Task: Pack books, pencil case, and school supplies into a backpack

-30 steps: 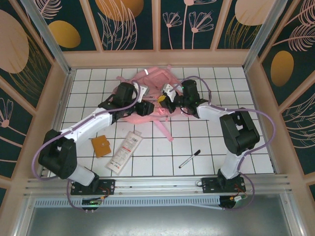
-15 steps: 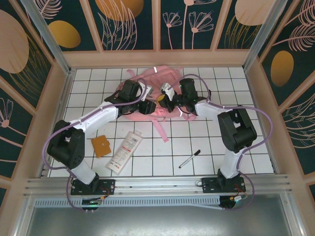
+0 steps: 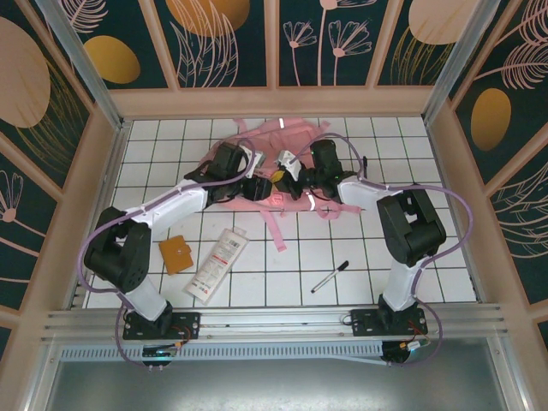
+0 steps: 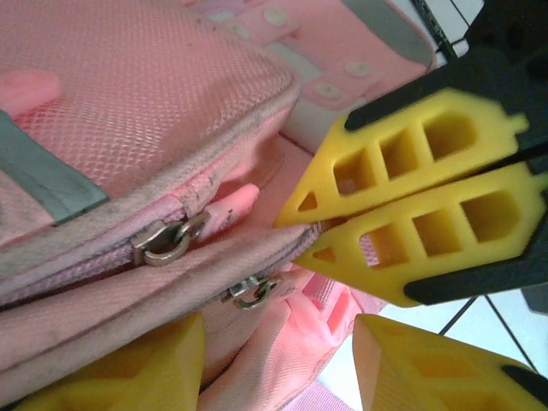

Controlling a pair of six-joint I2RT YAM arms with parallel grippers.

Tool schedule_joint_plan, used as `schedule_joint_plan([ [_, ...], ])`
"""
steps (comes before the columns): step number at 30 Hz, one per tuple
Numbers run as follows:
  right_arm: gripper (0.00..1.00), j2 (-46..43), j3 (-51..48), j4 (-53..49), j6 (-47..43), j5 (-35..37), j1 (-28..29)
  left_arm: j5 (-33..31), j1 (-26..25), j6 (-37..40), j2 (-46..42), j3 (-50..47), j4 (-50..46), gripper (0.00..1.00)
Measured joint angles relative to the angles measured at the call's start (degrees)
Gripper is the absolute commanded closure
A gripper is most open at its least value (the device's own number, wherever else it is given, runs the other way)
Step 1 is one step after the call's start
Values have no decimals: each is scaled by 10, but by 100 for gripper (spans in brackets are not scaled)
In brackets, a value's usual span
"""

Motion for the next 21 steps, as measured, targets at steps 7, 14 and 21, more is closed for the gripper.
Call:
schedule_joint_plan([
  [7, 72, 0, -30, 59, -38, 16, 30, 28, 18, -17, -28, -95, 70, 48],
  [14, 63, 0, -52, 116, -59, 45, 47, 61, 39, -46, -46, -155, 138, 46],
  [21, 63, -65, -115, 120, -40, 45, 40, 67, 44, -104, -53, -170, 179, 47],
])
